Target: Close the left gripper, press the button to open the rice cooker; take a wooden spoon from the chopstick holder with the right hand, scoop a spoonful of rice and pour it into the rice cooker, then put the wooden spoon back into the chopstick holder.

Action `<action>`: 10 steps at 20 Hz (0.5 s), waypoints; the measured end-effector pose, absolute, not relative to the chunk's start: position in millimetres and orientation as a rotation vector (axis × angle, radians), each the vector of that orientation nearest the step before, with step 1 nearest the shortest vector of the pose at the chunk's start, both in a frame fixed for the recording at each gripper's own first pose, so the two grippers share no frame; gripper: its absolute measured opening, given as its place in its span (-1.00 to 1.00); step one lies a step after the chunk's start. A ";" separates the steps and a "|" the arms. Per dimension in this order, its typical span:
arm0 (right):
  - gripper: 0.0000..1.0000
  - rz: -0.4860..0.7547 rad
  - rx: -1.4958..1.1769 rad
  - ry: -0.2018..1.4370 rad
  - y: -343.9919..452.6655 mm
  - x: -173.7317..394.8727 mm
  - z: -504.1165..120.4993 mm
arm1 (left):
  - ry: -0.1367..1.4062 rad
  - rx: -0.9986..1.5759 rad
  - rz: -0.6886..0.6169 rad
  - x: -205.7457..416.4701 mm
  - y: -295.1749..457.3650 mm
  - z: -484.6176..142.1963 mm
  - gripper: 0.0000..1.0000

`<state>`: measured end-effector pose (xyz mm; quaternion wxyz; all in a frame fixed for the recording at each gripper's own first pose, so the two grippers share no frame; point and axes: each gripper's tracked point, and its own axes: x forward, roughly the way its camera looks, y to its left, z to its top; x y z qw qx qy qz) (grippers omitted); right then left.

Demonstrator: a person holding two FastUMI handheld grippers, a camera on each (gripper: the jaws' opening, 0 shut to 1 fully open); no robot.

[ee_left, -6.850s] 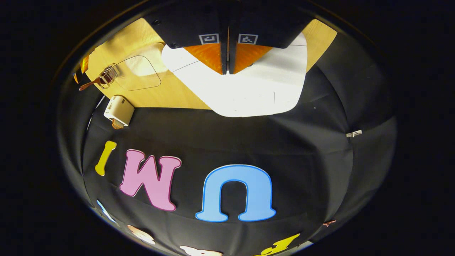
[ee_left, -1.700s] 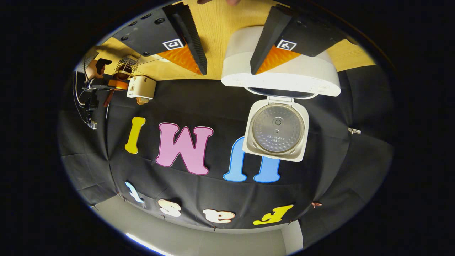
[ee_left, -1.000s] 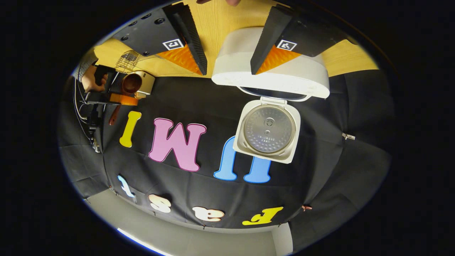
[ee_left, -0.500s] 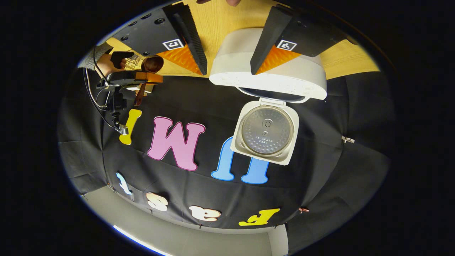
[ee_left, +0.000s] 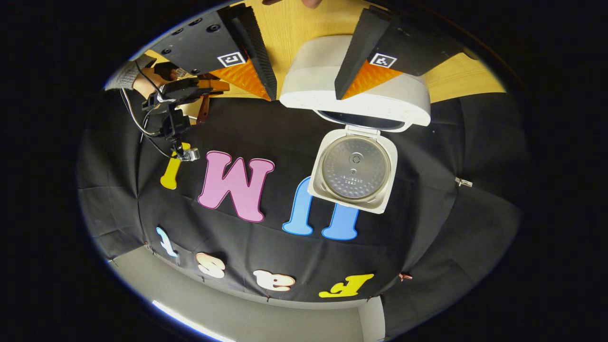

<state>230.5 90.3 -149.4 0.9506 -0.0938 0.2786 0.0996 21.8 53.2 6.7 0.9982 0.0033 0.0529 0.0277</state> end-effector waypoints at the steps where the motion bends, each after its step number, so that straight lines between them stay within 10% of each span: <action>1: -0.51 0.213 -0.176 0.570 95.8 230.2 -150.2 | 0.104 0.005 0.056 21.6 53.4 8.9 0.59; 10: -0.51 0.229 0.078 0.571 130.6 235.1 -152.2 | 0.090 0.005 0.065 18.9 58.2 15.2 0.60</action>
